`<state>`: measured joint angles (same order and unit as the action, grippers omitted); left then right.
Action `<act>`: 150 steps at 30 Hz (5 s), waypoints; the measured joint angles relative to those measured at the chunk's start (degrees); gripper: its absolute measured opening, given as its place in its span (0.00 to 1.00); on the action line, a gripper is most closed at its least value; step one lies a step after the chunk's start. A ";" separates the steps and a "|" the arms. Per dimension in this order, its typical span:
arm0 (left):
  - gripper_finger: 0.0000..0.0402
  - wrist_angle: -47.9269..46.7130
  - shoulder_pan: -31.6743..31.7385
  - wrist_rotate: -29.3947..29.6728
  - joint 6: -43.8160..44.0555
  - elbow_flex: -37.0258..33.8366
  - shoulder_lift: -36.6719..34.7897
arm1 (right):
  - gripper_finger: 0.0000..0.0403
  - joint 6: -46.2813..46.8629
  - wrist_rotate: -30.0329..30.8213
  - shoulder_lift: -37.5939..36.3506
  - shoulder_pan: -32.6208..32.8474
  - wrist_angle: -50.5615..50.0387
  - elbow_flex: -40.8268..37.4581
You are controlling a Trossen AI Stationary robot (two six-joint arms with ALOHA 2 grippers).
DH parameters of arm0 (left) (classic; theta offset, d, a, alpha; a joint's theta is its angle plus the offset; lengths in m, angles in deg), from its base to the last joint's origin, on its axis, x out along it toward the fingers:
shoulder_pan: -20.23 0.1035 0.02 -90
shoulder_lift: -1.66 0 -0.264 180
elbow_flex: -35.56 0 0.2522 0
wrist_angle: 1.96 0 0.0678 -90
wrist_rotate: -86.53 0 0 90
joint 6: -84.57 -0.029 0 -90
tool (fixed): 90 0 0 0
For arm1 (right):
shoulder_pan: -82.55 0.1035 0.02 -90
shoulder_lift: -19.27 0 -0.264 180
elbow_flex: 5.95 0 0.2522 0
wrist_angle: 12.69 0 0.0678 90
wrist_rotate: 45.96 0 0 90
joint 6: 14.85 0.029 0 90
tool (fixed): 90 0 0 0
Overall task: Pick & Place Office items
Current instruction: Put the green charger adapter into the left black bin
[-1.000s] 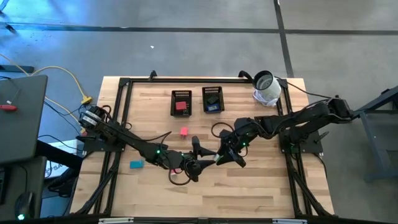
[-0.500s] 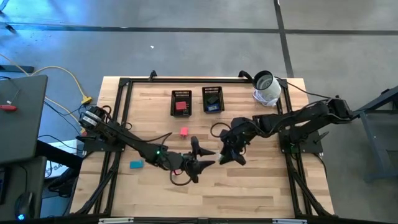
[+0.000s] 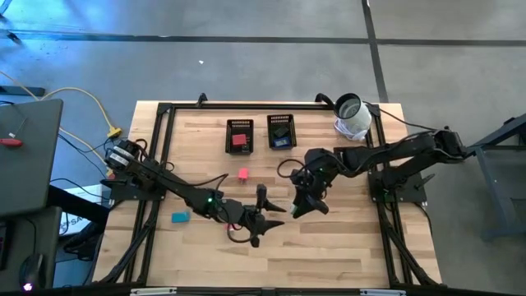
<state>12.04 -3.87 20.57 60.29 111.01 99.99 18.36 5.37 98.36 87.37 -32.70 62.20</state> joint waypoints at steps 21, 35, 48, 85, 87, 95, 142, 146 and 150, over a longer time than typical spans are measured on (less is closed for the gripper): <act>0.43 4.67 4.87 -14.11 4.87 0.00 -0.02 | 0.31 1.71 -5.54 4.15 0.81 3.53 0.02; 0.43 5.79 5.57 -20.61 9.31 0.02 -0.16 | 0.31 4.48 -11.94 8.09 -0.37 7.49 2.07; 0.43 1.36 5.98 -17.69 12.47 0.17 -0.09 | 0.30 3.03 -10.61 10.43 -0.44 5.25 5.14; 0.30 -1.14 4.78 -11.35 12.46 0.04 -0.04 | 0.43 0.11 -8.25 10.38 -3.21 4.60 5.13; 0.30 -2.60 4.20 -8.52 11.83 0.04 -0.01 | 0.46 0.08 -8.19 10.36 -4.25 3.61 5.14; 0.30 -9.26 0.83 4.75 8.26 0.04 -0.62 | 0.48 -3.19 -8.76 9.79 -7.94 2.27 5.14; 0.30 -52.08 27.05 26.97 11.29 0.02 -1.22 | 0.45 -8.95 46.11 -1.97 8.35 -23.42 5.14; 0.30 -52.45 30.64 22.04 11.75 0.02 -1.22 | 0.45 -8.81 46.55 -1.97 9.47 -23.40 5.11; 0.30 -52.44 33.72 18.45 11.71 0.02 -1.22 | 0.45 -7.92 47.90 -1.97 10.42 -23.40 5.11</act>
<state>-40.40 29.85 39.01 72.00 111.03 98.76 10.45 53.27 96.39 97.79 -56.10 67.32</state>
